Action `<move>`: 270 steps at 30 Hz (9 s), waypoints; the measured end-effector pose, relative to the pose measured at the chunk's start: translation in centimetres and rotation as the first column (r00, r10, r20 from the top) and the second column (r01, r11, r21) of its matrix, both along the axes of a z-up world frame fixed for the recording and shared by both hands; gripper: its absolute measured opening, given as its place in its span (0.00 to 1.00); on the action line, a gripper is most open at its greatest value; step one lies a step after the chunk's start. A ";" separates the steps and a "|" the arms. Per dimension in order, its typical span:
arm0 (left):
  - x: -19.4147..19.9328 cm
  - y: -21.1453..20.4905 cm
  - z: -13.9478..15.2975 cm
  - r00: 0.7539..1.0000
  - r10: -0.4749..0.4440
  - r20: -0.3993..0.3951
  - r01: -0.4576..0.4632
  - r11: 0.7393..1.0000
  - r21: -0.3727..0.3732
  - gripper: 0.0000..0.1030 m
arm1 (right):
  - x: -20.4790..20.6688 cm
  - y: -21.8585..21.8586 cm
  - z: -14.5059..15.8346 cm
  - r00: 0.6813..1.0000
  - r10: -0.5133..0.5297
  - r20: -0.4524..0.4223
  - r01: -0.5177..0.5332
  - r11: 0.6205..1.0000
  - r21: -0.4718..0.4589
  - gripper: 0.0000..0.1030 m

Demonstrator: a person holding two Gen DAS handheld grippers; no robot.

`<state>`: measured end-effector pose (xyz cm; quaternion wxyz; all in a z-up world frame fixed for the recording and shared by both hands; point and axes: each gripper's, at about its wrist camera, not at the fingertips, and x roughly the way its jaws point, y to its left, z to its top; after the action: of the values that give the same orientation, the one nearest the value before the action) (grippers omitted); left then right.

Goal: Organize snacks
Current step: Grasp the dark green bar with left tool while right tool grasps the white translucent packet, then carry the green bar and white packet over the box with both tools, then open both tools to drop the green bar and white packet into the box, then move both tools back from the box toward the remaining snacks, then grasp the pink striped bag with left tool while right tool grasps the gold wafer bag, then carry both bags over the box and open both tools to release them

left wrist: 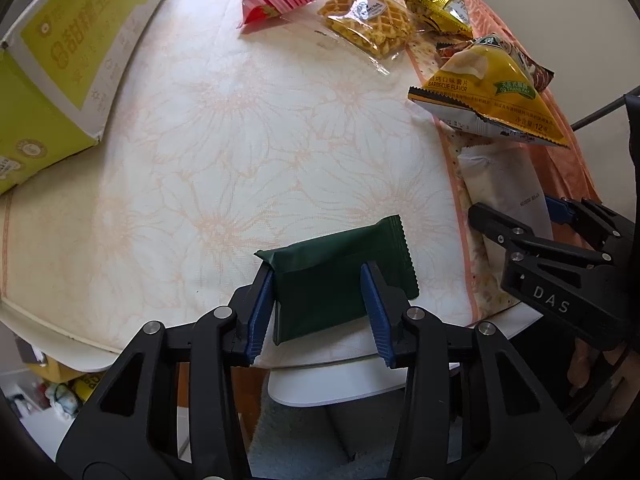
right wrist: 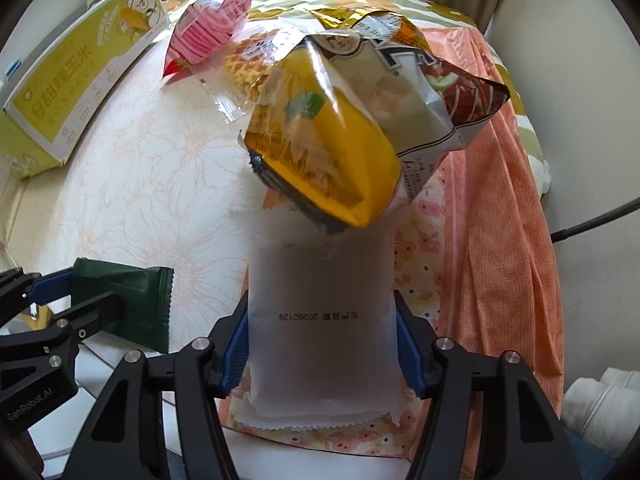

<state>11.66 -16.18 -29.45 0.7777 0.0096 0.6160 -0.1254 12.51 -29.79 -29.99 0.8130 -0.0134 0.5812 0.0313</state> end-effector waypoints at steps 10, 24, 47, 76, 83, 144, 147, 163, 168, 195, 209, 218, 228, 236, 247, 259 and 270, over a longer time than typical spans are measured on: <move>-1.3 2.4 1.0 1.000 0.021 -0.009 -0.022 0.999 -0.045 0.25 | -0.9 -0.4 2.7 0.998 -0.053 0.025 0.051 0.996 0.069 0.56; 0.6 -3.0 4.1 0.777 -0.629 0.042 0.625 0.777 0.078 0.98 | -3.8 -2.2 4.9 0.989 -0.135 0.062 0.127 0.984 0.122 0.56; 1.1 -6.0 -0.2 0.501 -0.848 -0.171 0.864 0.481 0.148 0.42 | -6.1 -2.2 5.7 0.976 -0.205 0.079 0.190 0.969 0.158 0.56; 9.4 13.0 21.8 0.884 -0.401 0.238 0.391 0.916 0.090 0.41 | 2.3 9.6 21.0 0.922 0.047 0.385 -0.127 0.975 0.185 0.56; 14.7 22.0 22.4 0.924 -0.276 0.264 0.270 0.961 0.060 0.41 | 6.9 17.4 23.1 0.910 0.088 0.405 -0.187 0.959 0.212 0.56; 14.4 30.9 16.6 0.946 0.039 0.323 -0.028 0.999 -0.037 1.00 | 8.6 25.5 19.2 0.945 -0.030 0.325 -0.051 0.970 0.237 0.94; 14.5 28.4 17.3 0.940 -0.018 0.342 0.035 0.998 -0.046 1.00 | 7.7 23.3 19.6 0.938 -0.088 0.335 0.006 0.971 0.238 0.94; 17.4 10.0 18.3 0.945 -0.135 0.297 0.185 0.972 -0.147 1.00 | 8.3 5.8 21.7 0.876 -0.280 0.393 0.218 0.956 0.195 0.94; 20.7 4.8 16.3 0.973 -0.076 0.216 0.117 0.976 -0.183 1.00 | 10.5 0.6 19.6 0.897 -0.293 0.330 0.230 0.949 0.217 0.94; 29.8 -1.8 -0.3 0.980 0.139 -0.139 -0.147 0.988 -0.048 0.81 | 19.3 -8.4 4.9 0.886 -0.452 -0.107 0.459 0.815 0.353 0.94; 29.2 -0.4 0.8 0.989 0.121 -0.090 -0.130 0.987 -0.093 0.70 | 20.9 -9.0 1.9 0.849 -0.492 -0.193 0.528 0.773 0.353 0.71; 27.9 -0.4 3.5 0.994 0.111 -0.011 -0.112 0.990 -0.083 0.70 | 20.3 -8.9 1.0 0.849 -0.477 -0.227 0.527 0.739 0.419 0.46; 25.8 0.2 11.0 0.984 0.098 0.150 -0.086 0.993 -0.086 0.70 | 19.6 -7.9 6.8 0.911 -0.407 -0.070 0.396 0.812 0.428 0.44; 24.1 5.5 19.6 0.934 0.185 0.307 -0.150 0.980 -0.132 0.70 | 19.9 -3.0 15.8 0.962 -0.229 0.147 0.153 0.903 0.402 0.44; 23.3 18.8 23.1 0.898 0.244 0.367 -0.207 0.969 -0.137 0.70 | 19.7 10.8 22.9 0.952 -0.026 0.304 -0.103 0.910 0.402 0.44; 26.2 31.9 18.8 0.942 0.196 0.273 -0.173 0.979 -0.107 0.70 | 19.9 24.5 21.7 0.954 -0.038 0.299 -0.078 0.926 0.368 0.44; 30.3 32.2 13.3 0.984 0.075 0.163 -0.062 0.995 -0.083 0.70 | 19.4 30.0 17.7 0.981 -0.047 0.190 -0.013 0.954 0.300 0.44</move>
<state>41.94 15.98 -16.19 0.8300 -0.0314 0.5435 -0.1212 31.88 0.17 -12.33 0.8590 0.1120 0.4873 0.1106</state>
